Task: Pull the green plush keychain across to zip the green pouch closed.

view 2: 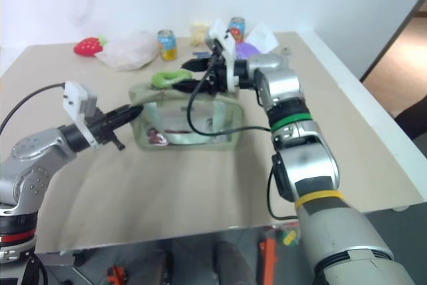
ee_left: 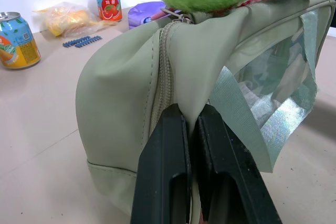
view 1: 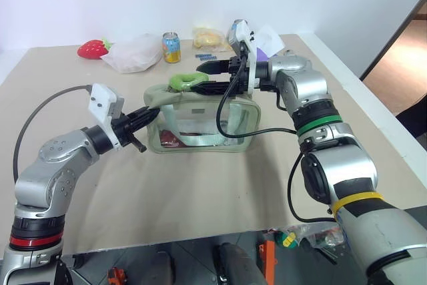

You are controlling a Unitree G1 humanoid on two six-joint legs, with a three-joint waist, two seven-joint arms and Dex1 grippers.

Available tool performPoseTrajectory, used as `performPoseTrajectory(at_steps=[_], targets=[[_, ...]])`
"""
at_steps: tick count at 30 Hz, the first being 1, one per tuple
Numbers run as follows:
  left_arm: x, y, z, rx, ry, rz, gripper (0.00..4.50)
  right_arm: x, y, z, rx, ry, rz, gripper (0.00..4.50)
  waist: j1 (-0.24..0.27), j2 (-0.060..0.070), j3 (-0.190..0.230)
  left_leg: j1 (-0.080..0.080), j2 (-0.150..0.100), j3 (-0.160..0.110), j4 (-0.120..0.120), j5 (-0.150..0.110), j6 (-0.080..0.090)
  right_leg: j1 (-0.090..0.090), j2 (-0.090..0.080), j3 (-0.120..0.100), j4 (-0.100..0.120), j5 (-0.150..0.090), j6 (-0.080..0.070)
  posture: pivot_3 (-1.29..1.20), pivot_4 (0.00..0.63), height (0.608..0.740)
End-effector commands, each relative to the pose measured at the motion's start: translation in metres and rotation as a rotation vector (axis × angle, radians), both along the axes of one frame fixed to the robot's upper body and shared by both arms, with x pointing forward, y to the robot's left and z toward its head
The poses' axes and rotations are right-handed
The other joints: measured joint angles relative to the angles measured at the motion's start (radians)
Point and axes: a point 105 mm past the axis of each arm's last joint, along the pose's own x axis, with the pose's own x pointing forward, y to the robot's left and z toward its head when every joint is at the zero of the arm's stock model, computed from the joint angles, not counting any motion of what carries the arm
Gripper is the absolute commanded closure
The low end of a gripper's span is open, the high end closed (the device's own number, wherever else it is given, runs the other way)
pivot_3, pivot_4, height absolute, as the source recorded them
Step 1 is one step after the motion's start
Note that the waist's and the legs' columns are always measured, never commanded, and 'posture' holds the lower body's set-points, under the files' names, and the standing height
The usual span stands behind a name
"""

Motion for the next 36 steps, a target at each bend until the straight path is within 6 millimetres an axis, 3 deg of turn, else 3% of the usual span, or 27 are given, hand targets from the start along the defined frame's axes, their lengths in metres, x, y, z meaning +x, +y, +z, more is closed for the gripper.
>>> performPoseTrajectory(at_steps=[1, 6, 7, 13, 18, 22, 29, 36], targets=[[-0.002, -0.002, 0.002, 0.002, -0.013, -0.008, 4.50, -0.006, 0.004, 0.010, -0.002, -0.055, 0.034, 2.57, 0.000, 0.000, 0.000, 0.000, 0.000, 0.000, 0.000, 0.000, 0.000, 0.000, 0.000, 0.000, 0.000, 0.000, 0.000, 0.00, 0.150, 0.740], [-0.001, -0.003, 0.003, -0.004, -0.015, -0.006, 4.50, -0.007, 0.004, 0.008, -0.011, -0.066, 0.039, 4.33, 0.000, 0.000, 0.000, 0.000, 0.000, 0.000, 0.000, 0.000, 0.000, 0.000, 0.000, 0.000, 0.000, 0.000, 0.000, 0.00, 0.150, 0.740], [-0.001, -0.003, 0.003, -0.004, -0.015, -0.007, 4.50, -0.007, 0.004, 0.008, -0.012, -0.068, 0.041, 4.42, 0.000, 0.000, 0.000, 0.000, 0.000, 0.000, 0.000, 0.000, 0.000, 0.000, 0.000, 0.000, 0.000, 0.000, 0.000, 0.00, 0.150, 0.740], [0.002, -0.004, 0.001, -0.003, -0.013, -0.004, 4.50, -0.013, 0.008, 0.018, 0.014, -0.144, 0.056, 4.42, 0.000, 0.000, 0.000, 0.000, 0.000, 0.000, 0.000, 0.000, 0.000, 0.000, 0.000, 0.000, 0.000, 0.000, 0.000, 0.00, 0.150, 0.740], [0.007, -0.004, 0.004, -0.030, -0.018, 0.037, 4.50, -0.031, 0.009, 0.051, 0.063, -0.283, 0.083, 4.42, 0.001, 0.000, 0.000, 0.000, 0.000, 0.000, 0.000, 0.000, 0.000, 0.000, 0.000, 0.000, 0.000, 0.000, 0.000, 0.00, 0.150, 0.740], [0.014, -0.005, 0.016, -0.099, -0.041, 0.082, 4.50, -0.039, -0.001, 0.067, 0.079, -0.335, 0.065, 4.42, 0.004, 0.000, 0.000, 0.000, 0.000, -0.001, 0.000, 0.000, 0.000, 0.000, -0.001, -0.001, 0.000, 0.000, 0.000, 0.00, 0.150, 0.740], [0.021, -0.006, 0.028, -0.131, -0.065, 0.114, 4.50, -0.032, -0.031, 0.057, 0.045, -0.336, -0.043, 4.42, 0.012, 0.000, 0.000, -0.001, -0.001, -0.001, 0.001, 0.000, 0.000, 0.000, 0.000, -0.001, 0.000, 0.000, 0.000, 0.00, 0.150, 0.740], [0.022, -0.004, 0.028, -0.126, -0.065, 0.118, 4.50, -0.023, -0.047, 0.055, 0.052, -0.331, -0.123, 4.42, 0.009, 0.000, 0.000, -0.001, 0.000, -0.001, -0.001, 0.000, 0.000, -0.001, 0.000, 0.000, 0.000, 0.000, 0.000, 0.00, 0.150, 0.740]])
